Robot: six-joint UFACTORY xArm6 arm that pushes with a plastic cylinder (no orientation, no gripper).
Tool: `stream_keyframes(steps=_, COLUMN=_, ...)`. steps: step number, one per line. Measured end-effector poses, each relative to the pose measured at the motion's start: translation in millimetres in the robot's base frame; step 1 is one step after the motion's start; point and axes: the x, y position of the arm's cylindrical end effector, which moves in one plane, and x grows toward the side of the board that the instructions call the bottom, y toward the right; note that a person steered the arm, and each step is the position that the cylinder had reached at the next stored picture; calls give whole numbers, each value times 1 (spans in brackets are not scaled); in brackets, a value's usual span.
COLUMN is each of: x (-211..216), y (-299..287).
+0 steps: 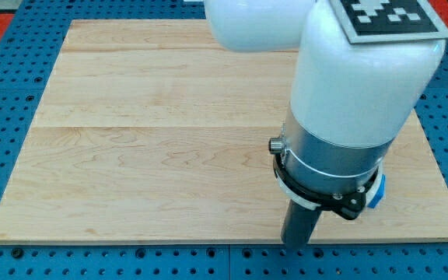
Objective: Move your arm towards the green circle
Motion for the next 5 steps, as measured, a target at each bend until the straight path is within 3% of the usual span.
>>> stream_keyframes(steps=5, x=0, y=32)
